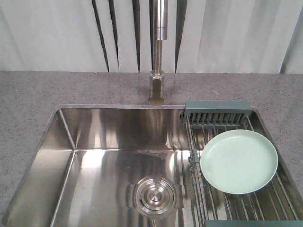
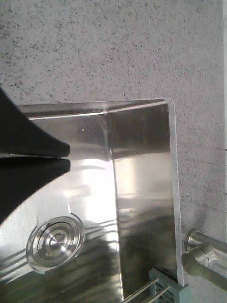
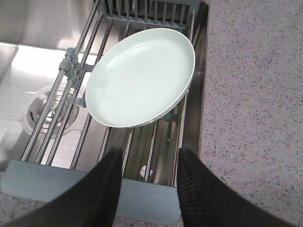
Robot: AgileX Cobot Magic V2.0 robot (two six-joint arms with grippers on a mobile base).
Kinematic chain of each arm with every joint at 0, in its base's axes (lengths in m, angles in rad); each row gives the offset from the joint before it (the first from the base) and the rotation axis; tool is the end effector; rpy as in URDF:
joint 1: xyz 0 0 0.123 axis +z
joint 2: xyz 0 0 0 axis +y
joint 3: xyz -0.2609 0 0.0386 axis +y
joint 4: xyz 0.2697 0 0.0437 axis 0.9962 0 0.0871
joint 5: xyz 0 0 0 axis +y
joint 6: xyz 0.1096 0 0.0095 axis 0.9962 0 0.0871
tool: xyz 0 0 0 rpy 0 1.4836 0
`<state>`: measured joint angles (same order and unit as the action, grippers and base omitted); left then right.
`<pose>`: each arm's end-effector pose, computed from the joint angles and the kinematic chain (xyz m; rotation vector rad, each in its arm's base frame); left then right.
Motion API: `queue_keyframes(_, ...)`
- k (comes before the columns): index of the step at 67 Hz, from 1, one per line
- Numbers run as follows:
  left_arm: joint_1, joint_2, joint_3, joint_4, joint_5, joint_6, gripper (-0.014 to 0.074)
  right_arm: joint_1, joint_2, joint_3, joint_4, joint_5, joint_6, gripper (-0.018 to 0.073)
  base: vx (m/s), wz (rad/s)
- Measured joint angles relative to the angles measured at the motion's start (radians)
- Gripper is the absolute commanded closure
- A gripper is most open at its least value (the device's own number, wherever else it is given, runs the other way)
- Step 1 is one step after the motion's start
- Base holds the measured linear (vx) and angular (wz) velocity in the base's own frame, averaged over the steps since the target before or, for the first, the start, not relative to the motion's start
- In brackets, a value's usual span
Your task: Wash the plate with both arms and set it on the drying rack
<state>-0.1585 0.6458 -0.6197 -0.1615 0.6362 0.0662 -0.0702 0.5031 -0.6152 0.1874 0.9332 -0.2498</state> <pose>0.1739 -0.0385 0.2884 0.1574 2.1399 -0.2325 0.1353 0.0070 0.2840 -0.1541 2.2819 0.0646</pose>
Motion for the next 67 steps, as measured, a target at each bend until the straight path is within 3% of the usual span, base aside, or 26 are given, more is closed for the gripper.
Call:
queue_keyframes(15, 0.066, -0.266, 0.164, 0.004, -0.024, 0.000, 0.0603, 0.000, 0.000, 0.000, 0.000, 0.000, 0.000, 0.0281, 0.00, 0.00)
queue_keyframes(31, 0.106, -0.566, 0.375, 0.006, -0.156, 0.000, 0.0603, 0.000, 0.000, 0.000, 0.000, 0.000, 0.000, 0.0281, 0.00, 0.00)
queue_keyframes(40, 0.106, -0.628, 0.447, 0.051, -0.268, -0.013, 0.0603, 0.000, 0.000, 0.000, 0.000, 0.000, 0.000, 0.0281, 0.00, 0.00)
queue_keyframes(53, 0.146, -0.657, 0.519, 0.161, -0.366, -0.098, 0.0603, 0.000, 0.000, 0.000, 0.000, 0.000, 0.000, 0.0281, 0.00, 0.00)
queue_keyframes(67, 0.178, -0.657, 0.640, 0.168, -0.528, -0.149, 0.0603, 0.000, 0.000, 0.000, 0.000, 0.000, 0.000, 0.0281, 0.00, 0.00)
